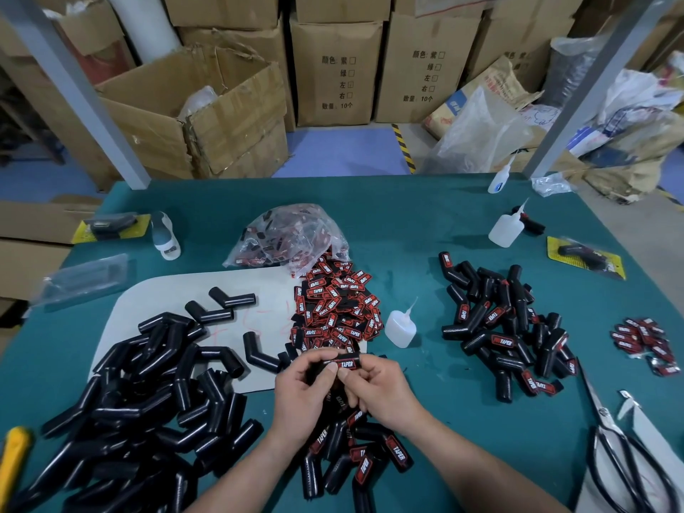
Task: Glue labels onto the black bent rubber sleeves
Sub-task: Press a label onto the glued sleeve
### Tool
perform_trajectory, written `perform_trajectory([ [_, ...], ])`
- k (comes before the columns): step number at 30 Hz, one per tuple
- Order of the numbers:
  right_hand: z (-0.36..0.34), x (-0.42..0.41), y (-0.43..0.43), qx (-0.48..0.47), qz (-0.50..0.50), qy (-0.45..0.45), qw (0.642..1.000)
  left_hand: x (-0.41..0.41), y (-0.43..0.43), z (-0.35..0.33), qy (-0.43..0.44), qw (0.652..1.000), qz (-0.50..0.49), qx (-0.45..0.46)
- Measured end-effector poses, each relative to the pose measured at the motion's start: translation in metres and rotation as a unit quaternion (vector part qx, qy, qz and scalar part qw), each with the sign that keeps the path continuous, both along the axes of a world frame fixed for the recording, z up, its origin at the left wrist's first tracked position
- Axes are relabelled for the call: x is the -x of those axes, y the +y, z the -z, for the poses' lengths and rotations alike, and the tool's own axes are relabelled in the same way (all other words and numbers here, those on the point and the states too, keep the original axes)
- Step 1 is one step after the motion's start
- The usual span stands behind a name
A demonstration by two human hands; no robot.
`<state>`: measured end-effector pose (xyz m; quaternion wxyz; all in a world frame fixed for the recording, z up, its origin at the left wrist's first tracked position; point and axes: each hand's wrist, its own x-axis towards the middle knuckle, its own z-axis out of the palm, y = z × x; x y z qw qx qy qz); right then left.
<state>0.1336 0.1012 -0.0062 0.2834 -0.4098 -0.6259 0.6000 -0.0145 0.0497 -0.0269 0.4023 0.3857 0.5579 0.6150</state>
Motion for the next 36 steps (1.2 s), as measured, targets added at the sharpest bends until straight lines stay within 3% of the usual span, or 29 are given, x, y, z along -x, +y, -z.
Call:
perform_trajectory([
  [6, -0.001, 0.003, 0.007, 0.045, 0.068, 0.04, 0.996, 0.005, 0.004, -0.002, 0.009, 0.999, -0.028, -0.013],
  [10, -0.001, 0.0, 0.006, 0.021, 0.055, 0.041, 0.997, 0.004, 0.002, -0.005, 0.024, 0.999, -0.018, -0.031],
  [13, -0.001, -0.002, 0.007, 0.011, 0.069, 0.028, 0.997, 0.005, 0.002, -0.004, 0.09, 0.994, 0.002, -0.066],
  [22, -0.007, -0.01, 0.019, -0.091, 0.029, 0.023, 0.995, 0.017, 0.007, -0.012, 0.106, 0.992, 0.017, -0.073],
  [36, -0.006, -0.004, 0.009, -0.017, 0.07, 0.06, 0.996, 0.012, 0.005, -0.014, 0.055, 0.996, 0.009, -0.07],
])
